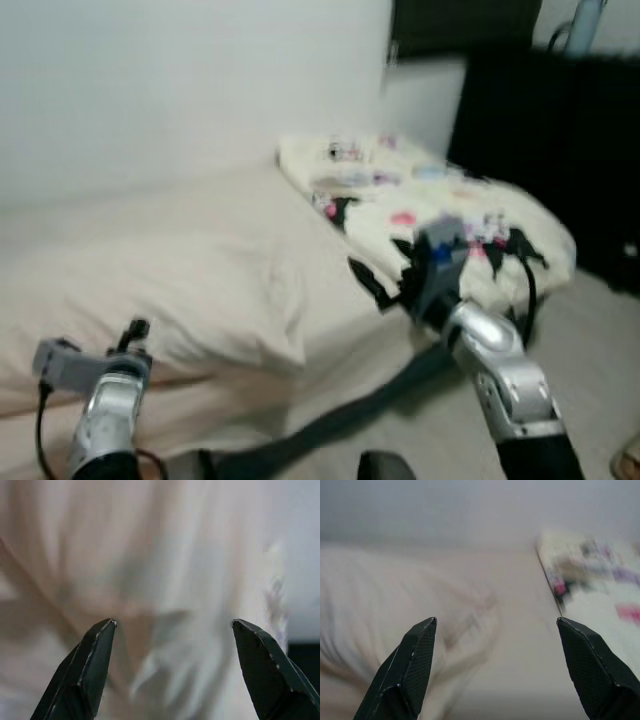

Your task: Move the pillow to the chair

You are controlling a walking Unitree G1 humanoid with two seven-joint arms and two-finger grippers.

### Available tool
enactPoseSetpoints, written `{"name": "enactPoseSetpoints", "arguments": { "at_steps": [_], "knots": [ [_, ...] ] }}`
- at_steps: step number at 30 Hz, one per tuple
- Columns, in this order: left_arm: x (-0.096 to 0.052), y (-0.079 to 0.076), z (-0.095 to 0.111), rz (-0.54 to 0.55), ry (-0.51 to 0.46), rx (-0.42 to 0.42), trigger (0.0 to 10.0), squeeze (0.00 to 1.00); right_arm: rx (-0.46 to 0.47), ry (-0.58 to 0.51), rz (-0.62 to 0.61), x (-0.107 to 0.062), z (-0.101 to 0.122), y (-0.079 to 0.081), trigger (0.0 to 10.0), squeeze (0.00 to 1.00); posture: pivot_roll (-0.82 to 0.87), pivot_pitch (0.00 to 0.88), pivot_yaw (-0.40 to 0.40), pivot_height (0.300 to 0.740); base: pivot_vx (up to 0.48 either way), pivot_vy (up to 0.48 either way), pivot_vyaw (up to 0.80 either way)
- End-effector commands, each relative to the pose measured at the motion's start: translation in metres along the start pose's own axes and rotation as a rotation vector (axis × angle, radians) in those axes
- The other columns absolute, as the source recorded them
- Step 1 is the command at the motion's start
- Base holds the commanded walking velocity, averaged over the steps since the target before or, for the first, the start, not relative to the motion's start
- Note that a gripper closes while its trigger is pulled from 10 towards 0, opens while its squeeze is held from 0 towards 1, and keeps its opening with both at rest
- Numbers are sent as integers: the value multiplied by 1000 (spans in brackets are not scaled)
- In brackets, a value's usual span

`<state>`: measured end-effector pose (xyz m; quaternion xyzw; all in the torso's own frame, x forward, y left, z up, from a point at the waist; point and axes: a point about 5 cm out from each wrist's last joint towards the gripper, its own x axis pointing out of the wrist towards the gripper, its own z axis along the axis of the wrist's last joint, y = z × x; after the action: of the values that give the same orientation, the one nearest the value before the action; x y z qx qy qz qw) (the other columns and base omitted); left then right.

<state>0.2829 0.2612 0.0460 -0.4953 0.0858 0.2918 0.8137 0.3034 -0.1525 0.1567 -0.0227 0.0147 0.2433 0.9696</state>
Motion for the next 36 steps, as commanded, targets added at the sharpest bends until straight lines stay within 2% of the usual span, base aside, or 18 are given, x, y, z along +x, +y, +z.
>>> {"name": "enactPoseSetpoints", "arguments": {
  "at_steps": [1, 11, 15, 19, 23, 24, 25, 26, 36],
  "knots": [
    [2, -4, -6, -1, 20, 24, 10000, 0, 9, -5, -3, 0, 3, 1, 10000, 0, -115, 0, -74, 486, 0, 0, 0],
    [6, -18, -4, -25, -17, 40, 10000, 0, 19, 5, -5, -1, 4, 4, 10000, 0, -112, 0, -72, 486, 0, 0, 0],
    [11, -27, 5, -31, -90, 71, 10000, 0, 22, -4, -1, 0, 7, 7, 10000, 0, -119, 0, -65, 486, 0, 0, 0],
    [13, -30, 14, -30, -143, 54, 10000, 0, 29, -7, -3, -2, 9, 8, 10000, 0, -123, 0, -62, 486, 0, 0, 0],
    [14, -32, 15, -34, -153, 43, 10000, 0, 30, -6, -4, -3, 9, 9, 10000, 0, -129, 0, -60, 486, 0, 0, 0],
    [14, -34, 15, -34, -161, 39, 9373, 0, 33, -4, -5, -4, 9, 9, 10000, 0, -131, 0, -60, 486, 0, 0, 0],
    [14, -34, 15, -34, -161, 39, 9373, 0, 33, -4, -5, -4, 9, 9, 10000, 0, -131, 0, -60, 486, 0, 0, 0],
    [15, -37, 15, -34, -170, 38, 0, 0, 35, -2, -7, -5, 9, 10, 10000, 0, -133, 0, -56, 486, 0, 0, 0],
    [14, -45, 15, -47, -221, 108, 0, 0, 42, -7, -10, -4, 11, 11, 10000, 0, -132, 0, -49, 486, 0, 0, 0]
  ]
}}
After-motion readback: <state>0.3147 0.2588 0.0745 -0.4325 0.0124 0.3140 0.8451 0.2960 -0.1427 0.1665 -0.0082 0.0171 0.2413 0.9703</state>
